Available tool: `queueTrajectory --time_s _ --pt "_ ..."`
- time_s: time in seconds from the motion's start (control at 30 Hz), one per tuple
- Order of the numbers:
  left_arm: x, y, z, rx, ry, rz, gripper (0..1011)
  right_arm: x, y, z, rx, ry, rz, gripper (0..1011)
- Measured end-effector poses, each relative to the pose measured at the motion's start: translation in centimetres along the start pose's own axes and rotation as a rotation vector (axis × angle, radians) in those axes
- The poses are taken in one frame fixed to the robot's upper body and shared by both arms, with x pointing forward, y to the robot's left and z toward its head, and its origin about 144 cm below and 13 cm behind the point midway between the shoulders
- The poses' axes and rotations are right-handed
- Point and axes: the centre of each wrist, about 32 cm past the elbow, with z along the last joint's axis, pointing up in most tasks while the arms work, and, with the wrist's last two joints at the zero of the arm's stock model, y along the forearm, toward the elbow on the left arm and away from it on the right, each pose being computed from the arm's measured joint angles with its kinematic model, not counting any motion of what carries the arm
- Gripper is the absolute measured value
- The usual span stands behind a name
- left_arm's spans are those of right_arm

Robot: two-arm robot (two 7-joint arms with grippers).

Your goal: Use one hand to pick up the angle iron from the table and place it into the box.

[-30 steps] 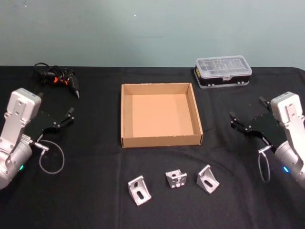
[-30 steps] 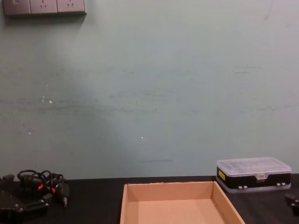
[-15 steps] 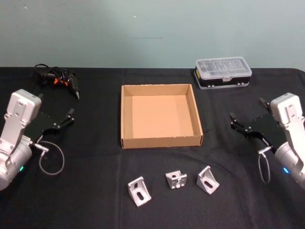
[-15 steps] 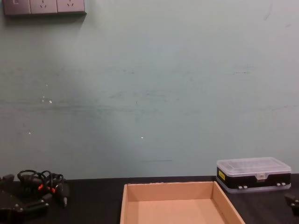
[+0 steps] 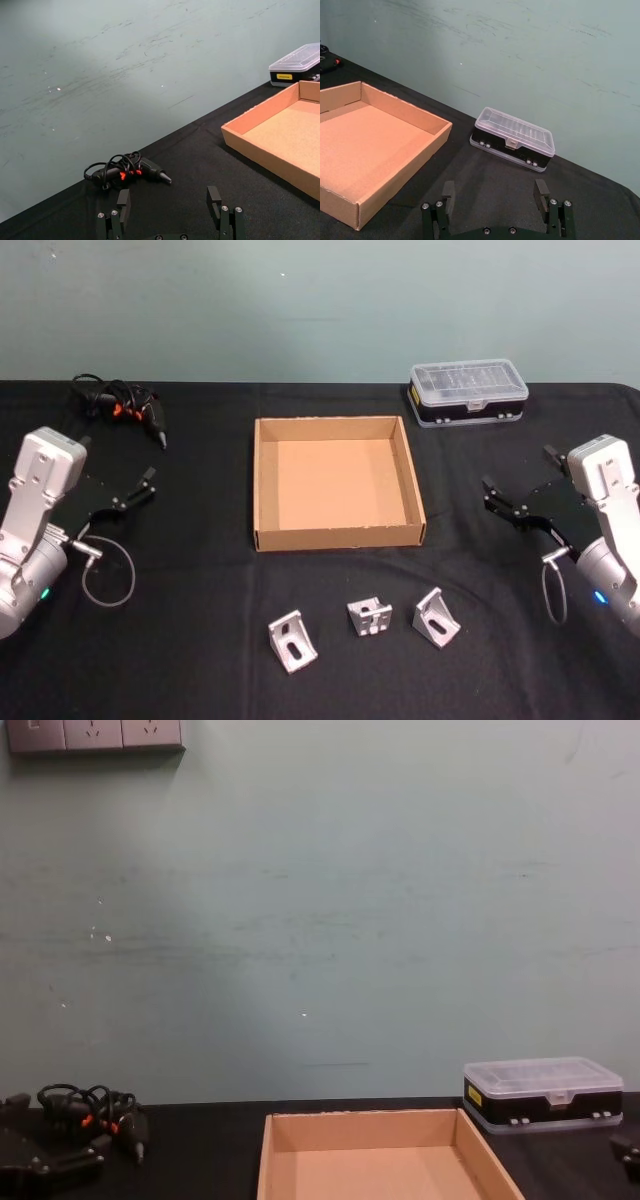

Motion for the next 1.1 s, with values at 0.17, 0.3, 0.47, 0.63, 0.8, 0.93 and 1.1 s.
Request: queueTrajectory --time_s 0.17,0.3,0.47,0.63,0.8,0.93,1.1 --pt "0.00 0.00 0.00 0.000 0.000 0.000 1000 0.00 0.00 0.00 0.000 0.000 0.000 1003" --pt "0.00 0.00 0.00 0.000 0.000 0.000 1000 0.00 0.00 0.00 0.000 0.000 0.000 1003" --pt "0.00 0.00 0.00 0.000 0.000 0.000 1000 0.00 0.00 0.00 0.000 0.000 0.000 1003" --pt "0.00 0.00 0.00 0.000 0.000 0.000 1000 0.00 0.00 0.00 0.000 0.000 0.000 1003" --pt "0.00 0.00 0.00 0.000 0.000 0.000 1000 0.00 0.00 0.00 0.000 0.000 0.000 1003" --pt "0.00 0.00 0.00 0.000 0.000 0.000 1000 0.00 0.00 0.00 0.000 0.000 0.000 1003" --pt "0.00 0.00 0.00 0.000 0.000 0.000 1000 0.00 0.00 0.00 0.000 0.000 0.000 1003"
